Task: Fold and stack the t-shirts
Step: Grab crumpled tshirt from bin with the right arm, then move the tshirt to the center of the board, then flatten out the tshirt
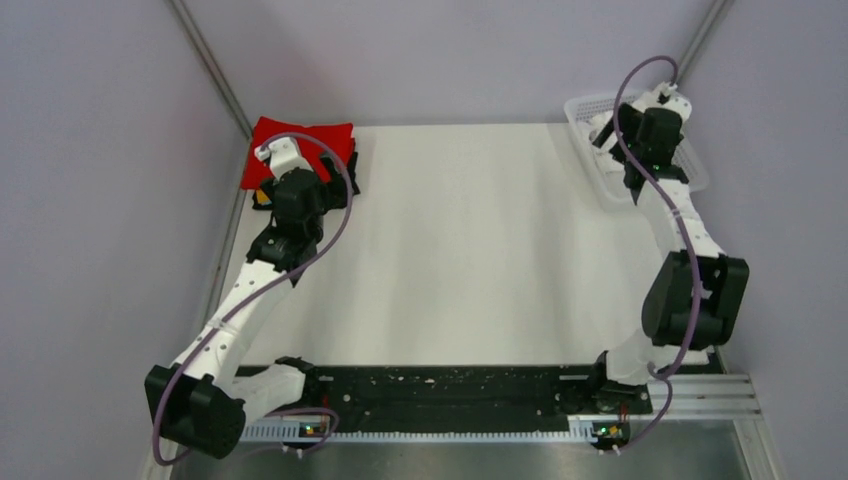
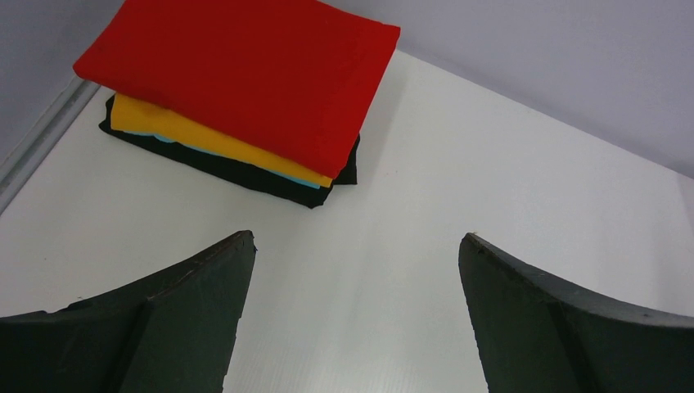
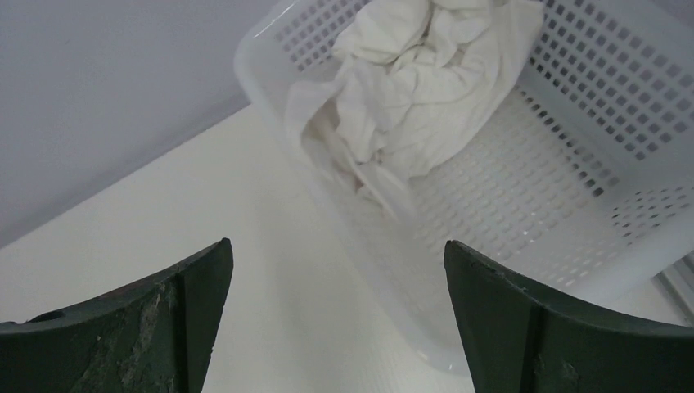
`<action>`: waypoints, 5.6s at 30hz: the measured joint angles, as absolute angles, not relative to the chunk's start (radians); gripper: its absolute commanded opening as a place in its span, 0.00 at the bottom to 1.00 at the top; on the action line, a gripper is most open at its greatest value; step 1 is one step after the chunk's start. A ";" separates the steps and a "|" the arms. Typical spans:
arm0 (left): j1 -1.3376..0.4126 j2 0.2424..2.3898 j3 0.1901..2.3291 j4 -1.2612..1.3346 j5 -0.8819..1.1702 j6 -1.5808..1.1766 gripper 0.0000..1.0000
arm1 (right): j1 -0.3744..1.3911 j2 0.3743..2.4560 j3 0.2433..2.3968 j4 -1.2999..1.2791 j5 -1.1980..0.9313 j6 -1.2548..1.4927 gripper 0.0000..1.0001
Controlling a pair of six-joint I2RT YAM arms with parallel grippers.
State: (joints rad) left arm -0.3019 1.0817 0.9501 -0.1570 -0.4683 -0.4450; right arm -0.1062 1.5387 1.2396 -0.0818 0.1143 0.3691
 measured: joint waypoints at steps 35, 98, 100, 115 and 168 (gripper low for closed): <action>-0.302 1.229 1.109 -0.233 -0.524 -0.413 0.99 | -0.227 2.427 2.048 -0.255 -0.185 0.610 0.00; -0.121 1.171 0.778 -0.345 -0.218 -0.700 0.99 | 0.540 1.611 1.242 -0.268 0.123 0.200 0.98; -0.119 1.174 0.751 -0.317 -0.152 -0.709 0.99 | 0.623 1.693 1.292 -0.248 0.099 0.171 0.97; -0.119 1.493 0.722 -0.155 0.221 -0.762 0.53 | 0.834 2.134 1.573 -0.212 -0.010 0.112 0.93; -0.124 1.541 0.801 -0.302 0.039 -0.759 0.00 | 0.776 2.132 1.522 -0.044 0.294 0.192 0.00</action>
State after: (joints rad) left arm -0.1242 1.5406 0.8009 -0.3023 0.0395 -0.7593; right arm 0.7757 2.1323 1.5219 -0.0441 0.2935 0.1917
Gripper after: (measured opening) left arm 0.027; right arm 0.020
